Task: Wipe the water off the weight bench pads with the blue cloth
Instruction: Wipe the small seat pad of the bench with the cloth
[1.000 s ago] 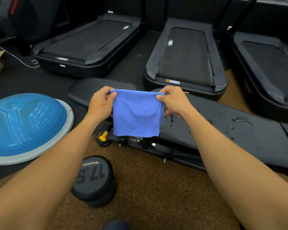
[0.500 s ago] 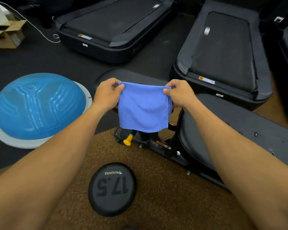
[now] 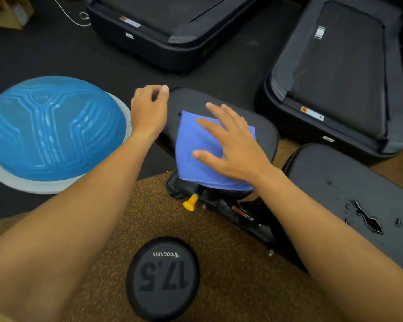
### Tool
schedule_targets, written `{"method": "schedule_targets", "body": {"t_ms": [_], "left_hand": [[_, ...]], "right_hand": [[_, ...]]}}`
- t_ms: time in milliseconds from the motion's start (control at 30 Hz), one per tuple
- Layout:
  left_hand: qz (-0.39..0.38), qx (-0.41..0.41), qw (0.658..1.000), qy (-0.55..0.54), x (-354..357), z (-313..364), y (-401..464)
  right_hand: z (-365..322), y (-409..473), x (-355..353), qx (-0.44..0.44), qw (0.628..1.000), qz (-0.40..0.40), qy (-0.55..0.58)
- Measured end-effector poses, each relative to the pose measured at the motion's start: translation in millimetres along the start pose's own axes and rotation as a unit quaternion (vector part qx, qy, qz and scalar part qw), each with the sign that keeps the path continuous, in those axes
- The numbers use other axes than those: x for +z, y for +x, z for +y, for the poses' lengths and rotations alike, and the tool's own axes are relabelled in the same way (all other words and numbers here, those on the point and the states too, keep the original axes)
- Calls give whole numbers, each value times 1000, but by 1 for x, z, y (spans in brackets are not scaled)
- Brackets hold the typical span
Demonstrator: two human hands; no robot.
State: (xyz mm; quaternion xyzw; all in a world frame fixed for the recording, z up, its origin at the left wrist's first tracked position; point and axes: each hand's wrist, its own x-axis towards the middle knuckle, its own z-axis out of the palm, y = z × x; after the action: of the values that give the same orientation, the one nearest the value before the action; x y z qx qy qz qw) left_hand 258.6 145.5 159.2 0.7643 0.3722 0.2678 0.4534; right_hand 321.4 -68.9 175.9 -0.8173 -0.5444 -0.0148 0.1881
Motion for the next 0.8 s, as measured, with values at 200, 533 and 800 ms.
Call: {"method": "schedule_targets", "body": {"t_ms": [200,533,800], "left_hand": [[-34,-213,931,-296,-2,-35,16],[-46,-248,879,-405,5,-51,14],[-40,-251,847,-467,7,-57,12]], "right_hand": [[12,-10,29,-18,976,-183,-118],[-3,33,47,11,981,-172,-88],[-25,114,76,35,984,-158,-78]]}}
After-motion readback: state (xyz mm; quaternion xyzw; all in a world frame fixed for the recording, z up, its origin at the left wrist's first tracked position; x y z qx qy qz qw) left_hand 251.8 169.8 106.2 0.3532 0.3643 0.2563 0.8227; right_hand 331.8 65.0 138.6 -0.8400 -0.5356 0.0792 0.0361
